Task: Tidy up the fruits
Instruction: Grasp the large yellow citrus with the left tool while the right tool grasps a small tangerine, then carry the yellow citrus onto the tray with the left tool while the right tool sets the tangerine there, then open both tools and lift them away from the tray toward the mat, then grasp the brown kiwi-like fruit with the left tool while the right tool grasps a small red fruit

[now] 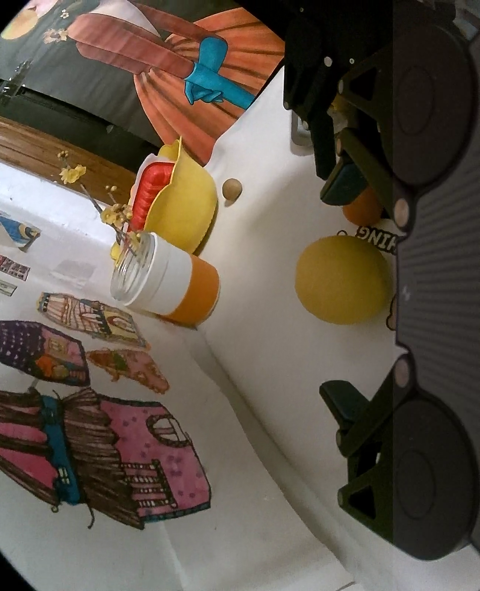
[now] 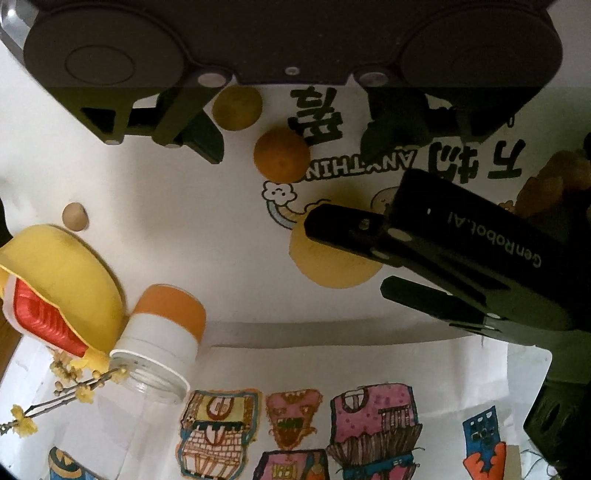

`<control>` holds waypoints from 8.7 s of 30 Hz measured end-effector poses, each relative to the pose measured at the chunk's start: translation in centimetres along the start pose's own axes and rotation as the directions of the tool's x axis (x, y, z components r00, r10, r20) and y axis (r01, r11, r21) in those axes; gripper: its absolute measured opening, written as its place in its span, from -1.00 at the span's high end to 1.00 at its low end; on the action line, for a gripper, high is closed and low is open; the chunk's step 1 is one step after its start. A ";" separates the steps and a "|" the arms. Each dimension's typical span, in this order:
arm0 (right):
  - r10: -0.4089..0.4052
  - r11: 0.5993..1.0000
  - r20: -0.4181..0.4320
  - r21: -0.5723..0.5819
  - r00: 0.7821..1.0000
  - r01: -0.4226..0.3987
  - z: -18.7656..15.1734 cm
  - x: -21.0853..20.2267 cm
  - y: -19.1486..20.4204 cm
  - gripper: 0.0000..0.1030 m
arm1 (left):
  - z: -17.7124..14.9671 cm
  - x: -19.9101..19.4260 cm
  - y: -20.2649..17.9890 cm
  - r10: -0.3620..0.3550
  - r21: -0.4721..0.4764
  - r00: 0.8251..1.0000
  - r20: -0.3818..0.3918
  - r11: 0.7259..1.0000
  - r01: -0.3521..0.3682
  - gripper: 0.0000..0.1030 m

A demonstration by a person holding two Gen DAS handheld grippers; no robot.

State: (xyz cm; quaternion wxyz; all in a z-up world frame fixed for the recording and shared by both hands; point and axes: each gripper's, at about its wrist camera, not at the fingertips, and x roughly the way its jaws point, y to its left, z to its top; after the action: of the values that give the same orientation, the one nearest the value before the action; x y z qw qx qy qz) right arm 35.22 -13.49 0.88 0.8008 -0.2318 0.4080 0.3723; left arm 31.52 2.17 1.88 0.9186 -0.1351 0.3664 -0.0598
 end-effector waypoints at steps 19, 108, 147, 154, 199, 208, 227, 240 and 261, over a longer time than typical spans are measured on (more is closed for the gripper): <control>-0.024 1.000 0.030 0.005 0.999 0.024 -0.1 0.4 -0.2 0.26 | -0.7 1.2 0.1 -0.030 -0.032 0.999 -0.011 0.999 0.029 -0.37; -0.423 0.846 0.127 0.410 0.897 0.341 -23.1 -19.2 3.4 0.32 | -8.3 -2.9 -15.6 -0.219 0.000 0.973 -0.075 0.976 0.220 -0.12; -0.418 0.834 0.181 0.467 0.890 0.296 -25.0 -19.8 4.8 -0.55 | -9.3 -1.7 -19.4 -0.138 0.111 0.987 -0.080 0.983 0.146 -0.36; -0.432 0.823 0.216 0.491 0.876 0.285 -25.3 -21.5 5.8 -0.91 | -9.8 -3.7 -19.3 -0.148 0.113 0.988 -0.039 0.982 0.152 -0.72; -0.266 0.956 0.269 0.200 0.926 0.216 -14.9 -30.0 15.7 -0.99 | -12.5 -21.7 -2.2 0.160 0.251 0.986 0.046 0.954 -0.166 -0.99; -0.250 0.962 0.288 -0.039 0.925 0.272 -8.4 -28.1 13.0 -0.99 | -8.1 -20.1 -0.9 0.182 0.251 0.980 0.074 0.948 -0.195 -0.99; -0.212 0.976 0.185 0.097 0.960 0.197 -8.7 -16.0 7.8 -0.99 | -3.5 -12.2 -2.5 0.239 0.282 0.970 0.049 0.928 -0.243 -0.99; -0.286 0.958 0.145 0.024 0.947 0.286 -8.9 -11.7 6.7 -0.99 | -3.5 -6.4 -5.6 0.242 0.396 0.970 -0.009 0.892 -0.218 -0.99; -0.242 0.970 0.142 0.042 0.960 0.239 -8.0 -7.7 5.2 -0.22 | -1.0 0.9 -7.8 0.088 0.311 0.995 -0.054 0.948 -0.067 -0.99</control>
State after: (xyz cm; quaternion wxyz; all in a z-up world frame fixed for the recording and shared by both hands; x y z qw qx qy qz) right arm 24.27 -18.81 2.41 0.8706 -0.2418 0.3215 0.2831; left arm 31.42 -5.68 2.92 0.9172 0.0270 0.3883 -0.0848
